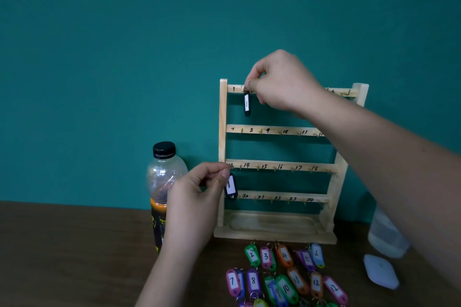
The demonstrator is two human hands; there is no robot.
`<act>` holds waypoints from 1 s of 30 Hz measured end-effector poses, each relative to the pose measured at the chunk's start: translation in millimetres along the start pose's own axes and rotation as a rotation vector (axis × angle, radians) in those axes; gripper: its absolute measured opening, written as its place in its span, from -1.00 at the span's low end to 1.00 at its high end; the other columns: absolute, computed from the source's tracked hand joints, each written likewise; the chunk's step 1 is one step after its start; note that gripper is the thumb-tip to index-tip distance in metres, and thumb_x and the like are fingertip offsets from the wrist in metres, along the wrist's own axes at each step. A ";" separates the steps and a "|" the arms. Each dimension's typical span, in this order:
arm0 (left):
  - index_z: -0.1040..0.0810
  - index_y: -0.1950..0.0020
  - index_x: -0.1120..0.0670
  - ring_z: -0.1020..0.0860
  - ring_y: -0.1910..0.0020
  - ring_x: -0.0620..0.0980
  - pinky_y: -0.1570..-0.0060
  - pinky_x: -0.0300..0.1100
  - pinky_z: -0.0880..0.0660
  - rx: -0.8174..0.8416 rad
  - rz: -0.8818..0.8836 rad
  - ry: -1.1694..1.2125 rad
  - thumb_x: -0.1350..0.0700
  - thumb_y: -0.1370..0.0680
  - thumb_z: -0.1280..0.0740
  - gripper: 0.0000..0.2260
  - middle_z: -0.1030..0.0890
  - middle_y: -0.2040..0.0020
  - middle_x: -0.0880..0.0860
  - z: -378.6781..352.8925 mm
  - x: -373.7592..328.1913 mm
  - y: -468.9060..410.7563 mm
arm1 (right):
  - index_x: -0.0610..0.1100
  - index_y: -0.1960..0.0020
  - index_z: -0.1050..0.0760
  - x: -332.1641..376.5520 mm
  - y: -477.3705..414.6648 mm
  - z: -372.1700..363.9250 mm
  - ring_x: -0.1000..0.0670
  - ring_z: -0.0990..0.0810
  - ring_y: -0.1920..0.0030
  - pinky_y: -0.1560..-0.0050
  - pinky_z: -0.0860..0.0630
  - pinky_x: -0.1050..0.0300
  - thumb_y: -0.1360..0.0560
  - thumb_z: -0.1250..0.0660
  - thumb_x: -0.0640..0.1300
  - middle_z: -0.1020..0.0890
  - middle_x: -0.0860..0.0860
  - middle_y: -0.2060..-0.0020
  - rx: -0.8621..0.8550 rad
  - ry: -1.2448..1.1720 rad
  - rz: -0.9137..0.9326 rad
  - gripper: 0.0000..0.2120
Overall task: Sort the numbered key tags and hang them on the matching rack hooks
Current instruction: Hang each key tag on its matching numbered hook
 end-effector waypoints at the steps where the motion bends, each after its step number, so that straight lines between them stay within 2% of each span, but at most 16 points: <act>1: -0.72 -0.08 -0.14 -0.66 0.00 -0.27 0.05 -0.37 -0.58 -0.001 0.000 -0.001 0.01 -0.62 -0.42 -0.90 -0.72 0.07 -0.22 0.1 -0.7 0.1 | -0.03 0.15 -0.71 0.7 0.2 -0.1 0.07 -0.54 0.40 0.37 -0.38 0.21 -0.58 -0.36 -0.15 -0.60 0.11 0.50 0.007 0.005 0.000 -0.81; 4: -0.72 -0.07 -0.14 -0.66 0.01 -0.26 0.08 -0.39 -0.56 -0.004 0.008 0.004 0.03 -0.62 -0.43 -0.91 -0.72 0.08 -0.22 -0.7 -1.5 0.3 | -0.05 0.16 -0.70 0.8 -1.2 0.5 0.06 -0.53 0.42 0.31 -0.43 0.19 -0.57 -0.36 -0.18 -0.59 0.17 0.54 0.028 0.003 -0.015 -0.81; 13: -0.73 -0.04 -0.12 -0.66 0.05 -0.22 0.10 -0.39 -0.56 -0.013 0.002 0.001 0.03 -0.62 -0.45 -0.93 -0.72 0.12 -0.16 -0.8 -0.5 0.2 | -0.01 0.11 -0.69 2.1 3.1 -7.0 -0.03 -0.62 0.36 0.21 -0.63 0.10 -0.62 -0.30 -0.11 -0.65 0.05 0.33 -0.017 0.133 0.016 -0.79; 16: -0.70 -0.01 -0.11 -0.66 0.10 -0.17 0.15 -0.32 -0.58 -0.020 -0.019 -0.040 0.02 -0.62 -0.44 -0.95 -0.70 0.16 -0.12 -0.7 1.7 -1.1 | 0.00 0.08 -0.68 0.9 12.1 -5.9 0.01 -0.59 0.39 0.30 -0.53 0.16 -0.62 -0.30 -0.08 -0.65 0.05 0.36 -0.047 0.125 0.041 -0.81; 19: -0.67 0.00 -0.11 -0.65 0.11 -0.14 0.16 -0.24 -0.59 -0.007 -0.042 -0.074 0.01 -0.64 -0.41 -0.95 -0.68 0.17 -0.11 -1.9 2.7 -1.8 | 0.01 0.08 -0.62 -5.3 31.2 -4.9 -0.02 -0.61 0.47 0.39 -0.48 0.16 -0.62 -0.30 -0.09 -0.63 0.04 0.46 -0.091 -0.004 0.068 -0.85; 22: -0.65 -0.02 -0.11 -0.64 0.07 -0.14 0.13 -0.28 -0.57 0.011 -0.074 -0.091 0.02 -0.64 -0.40 -0.95 -0.67 0.14 -0.13 -3.9 2.3 -1.1 | 0.02 0.06 -0.61 -17.1 58.9 -8.2 0.08 -0.44 0.56 0.43 -0.41 0.14 -0.62 -0.32 -0.12 -0.51 0.10 0.55 -0.135 -0.110 0.072 -0.87; 24: -0.65 -0.02 -0.11 -0.64 0.05 -0.14 0.09 -0.29 -0.57 0.029 -0.088 -0.105 0.04 -0.64 -0.40 -0.94 -0.67 0.13 -0.12 -5.3 2.5 -1.0 | 0.05 0.00 -0.62 -26.1 83.3 -13.2 0.09 -0.40 0.53 0.40 -0.45 0.06 -0.63 -0.33 -0.10 -0.48 0.08 0.54 -0.134 -0.146 0.079 -0.89; 27: -0.65 0.02 -0.11 -0.63 0.07 -0.11 0.09 -0.35 -0.53 0.034 -0.120 -0.135 0.13 -0.62 -0.44 -0.88 -0.67 0.14 -0.12 -7.9 -2.3 -0.6 | 0.06 -0.09 -0.62 -41.2 127.0 -20.0 0.06 -0.47 0.53 0.44 -0.55 -0.04 -0.66 -0.35 -0.10 -0.51 0.06 0.52 -0.123 -0.170 0.098 -0.90; 30: -0.66 0.03 -0.09 -0.63 0.08 -0.12 0.09 -0.38 -0.51 0.048 -0.134 -0.137 0.14 -0.61 -0.45 -0.88 -0.68 0.14 -0.12 -9.7 -11.2 -5.8 | 0.09 -0.10 -0.61 -61.2 169.0 -32.5 0.07 -0.53 0.49 0.49 -0.50 0.15 -0.66 -0.38 -0.03 -0.57 0.06 0.46 -0.060 -0.183 0.046 -0.94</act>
Point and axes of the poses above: each hand's wrist, its own y-axis away from the middle knuckle, its own z-axis out of the back of the hand, x = y × z, the point moved 2 cm from there along -y, towards the middle knuckle
